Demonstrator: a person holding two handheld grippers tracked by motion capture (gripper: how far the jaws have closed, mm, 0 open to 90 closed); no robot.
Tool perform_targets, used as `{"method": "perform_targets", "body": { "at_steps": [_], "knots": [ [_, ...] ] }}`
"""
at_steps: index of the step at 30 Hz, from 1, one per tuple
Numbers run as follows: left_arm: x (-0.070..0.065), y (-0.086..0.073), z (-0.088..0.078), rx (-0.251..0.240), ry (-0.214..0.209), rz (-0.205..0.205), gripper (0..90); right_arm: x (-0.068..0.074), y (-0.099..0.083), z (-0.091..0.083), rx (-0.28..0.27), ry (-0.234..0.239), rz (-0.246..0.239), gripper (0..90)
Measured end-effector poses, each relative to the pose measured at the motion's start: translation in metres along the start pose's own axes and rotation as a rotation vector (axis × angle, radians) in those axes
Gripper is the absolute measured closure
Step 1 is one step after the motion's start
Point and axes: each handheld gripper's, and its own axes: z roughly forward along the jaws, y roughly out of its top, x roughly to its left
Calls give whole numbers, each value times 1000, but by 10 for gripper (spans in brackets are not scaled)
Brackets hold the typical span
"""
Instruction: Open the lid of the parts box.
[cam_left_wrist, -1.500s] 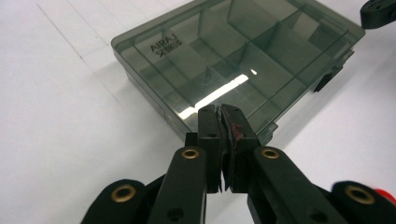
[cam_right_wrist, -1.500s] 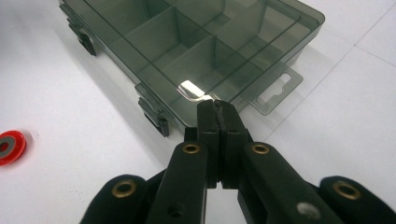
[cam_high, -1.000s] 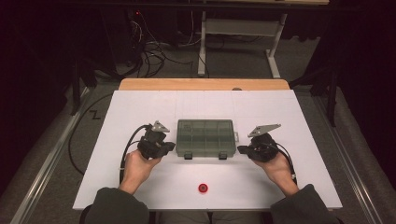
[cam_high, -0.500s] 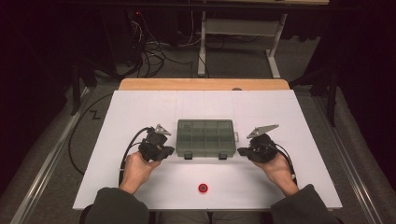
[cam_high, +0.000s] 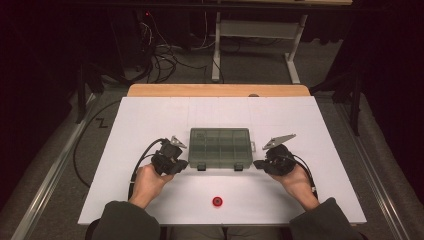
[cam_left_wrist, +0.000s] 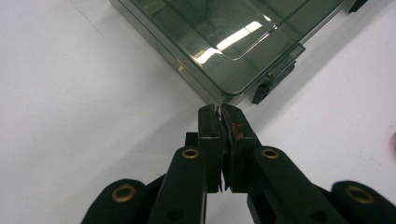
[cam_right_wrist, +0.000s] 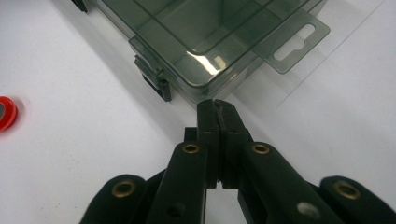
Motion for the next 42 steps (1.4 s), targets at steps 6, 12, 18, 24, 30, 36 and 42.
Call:
{"method": "perform_targets", "body": {
  "at_steps": [6, 12, 18, 24, 30, 36, 42],
  "knots": [
    [-2, 0, 1, 6, 0, 8, 862, 1, 0, 1, 6, 2, -5, 900],
    [-3, 1, 1, 9, 2, 13, 854, 1, 0, 2, 5, 5, -11, 900],
    [-3, 1, 1, 4, 4, 13, 847, 2, 0, 1, -2, 8, -7, 900],
    [-4, 1, 0, -5, 4, 12, 845, 2, 0, 0, -6, 12, -8, 900],
    [-4, 1, -2, -16, 3, 12, 842, 3, 0, 0, -11, 12, -11, 900],
    [-5, 2, -4, -29, 7, 13, 835, 2, 0, -1, -21, 9, -10, 897],
    [-5, 2, -5, -34, 8, 14, 835, 3, 1, -3, -35, 22, -9, 895]
  ]
}}
